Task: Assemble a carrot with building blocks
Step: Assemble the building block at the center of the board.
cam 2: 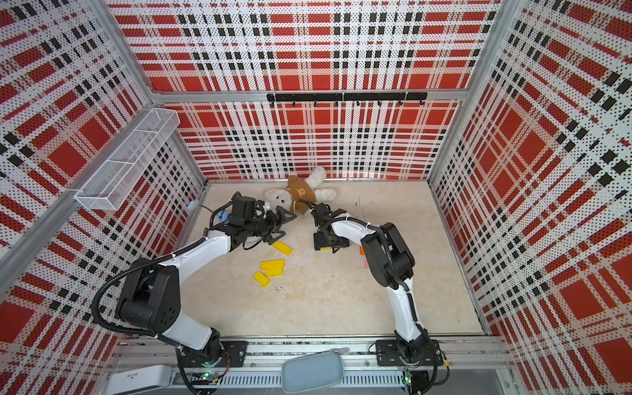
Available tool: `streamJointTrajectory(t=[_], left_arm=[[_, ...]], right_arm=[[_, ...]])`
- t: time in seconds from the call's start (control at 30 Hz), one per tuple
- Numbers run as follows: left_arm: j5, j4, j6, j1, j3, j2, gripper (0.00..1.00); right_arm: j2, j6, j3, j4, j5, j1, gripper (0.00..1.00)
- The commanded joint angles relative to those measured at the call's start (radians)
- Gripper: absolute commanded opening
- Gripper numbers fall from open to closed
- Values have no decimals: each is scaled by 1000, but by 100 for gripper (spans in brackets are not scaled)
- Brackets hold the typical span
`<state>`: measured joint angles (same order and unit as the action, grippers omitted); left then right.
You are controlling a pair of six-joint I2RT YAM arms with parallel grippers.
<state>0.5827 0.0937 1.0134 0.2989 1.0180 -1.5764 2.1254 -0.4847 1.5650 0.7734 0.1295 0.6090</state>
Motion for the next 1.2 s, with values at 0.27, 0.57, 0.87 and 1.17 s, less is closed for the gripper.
streamJointTrajectory(t=[0.27, 0.57, 0.87, 1.17], left_arm=[[12, -26, 16, 29, 10, 25, 100], [10, -26, 16, 29, 9, 24, 100], [13, -26, 16, 31, 10, 22, 99], [14, -26, 17, 32, 10, 22, 99]], right_arm=[[38, -38, 32, 0, 4, -7, 87], [45, -47, 36, 3, 16, -14, 88], [57, -61, 45, 3, 26, -14, 88], [65, -76, 49, 9, 37, -17, 89]])
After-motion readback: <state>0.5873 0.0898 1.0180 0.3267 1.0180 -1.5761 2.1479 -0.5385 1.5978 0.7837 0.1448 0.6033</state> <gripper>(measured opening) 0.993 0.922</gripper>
